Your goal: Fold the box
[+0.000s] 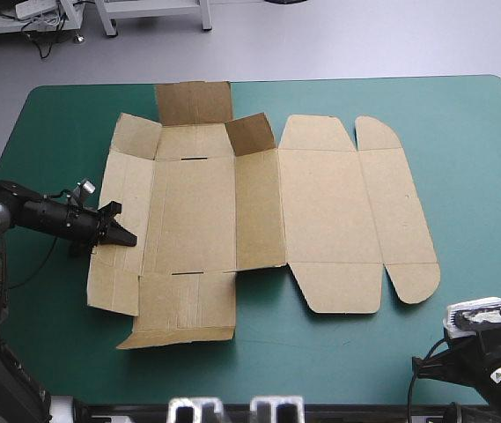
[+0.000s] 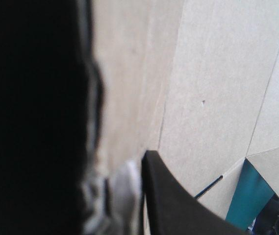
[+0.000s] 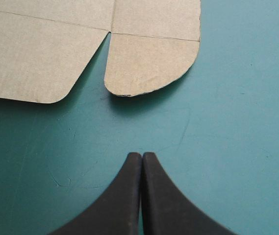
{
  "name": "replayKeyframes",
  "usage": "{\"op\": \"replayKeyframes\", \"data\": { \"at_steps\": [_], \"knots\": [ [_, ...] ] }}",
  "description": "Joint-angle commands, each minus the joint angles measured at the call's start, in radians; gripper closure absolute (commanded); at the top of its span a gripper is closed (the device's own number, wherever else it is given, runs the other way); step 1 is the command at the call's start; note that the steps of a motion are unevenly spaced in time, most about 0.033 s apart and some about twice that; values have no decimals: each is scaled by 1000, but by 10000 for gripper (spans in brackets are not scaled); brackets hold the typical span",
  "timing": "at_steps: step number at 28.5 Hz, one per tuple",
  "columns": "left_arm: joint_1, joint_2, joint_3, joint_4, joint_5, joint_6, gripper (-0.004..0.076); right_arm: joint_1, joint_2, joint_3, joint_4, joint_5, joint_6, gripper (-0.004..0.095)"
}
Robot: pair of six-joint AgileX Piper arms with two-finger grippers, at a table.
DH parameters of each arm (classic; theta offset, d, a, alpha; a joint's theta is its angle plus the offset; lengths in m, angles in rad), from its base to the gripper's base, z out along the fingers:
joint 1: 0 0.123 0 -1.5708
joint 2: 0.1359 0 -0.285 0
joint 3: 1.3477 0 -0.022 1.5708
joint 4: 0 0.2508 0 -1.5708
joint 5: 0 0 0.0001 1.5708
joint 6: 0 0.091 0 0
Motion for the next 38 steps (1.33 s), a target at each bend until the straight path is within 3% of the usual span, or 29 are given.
{"op": "replayKeyframes", "data": {
  "at_steps": [1,11,22,38],
  "knots": [
    [-29,-17,2,93,57,9,734,0,11,-21,20,-45,-4,927],
    [-172,-159,-298,365,57,36,734,0,11,-21,24,-55,-4,927],
    [-505,-165,-630,581,51,146,734,0,11,-21,24,-57,-4,927],
    [-902,-165,-815,1032,-263,202,734,0,11,-21,28,-59,7,927]
  ]
}}
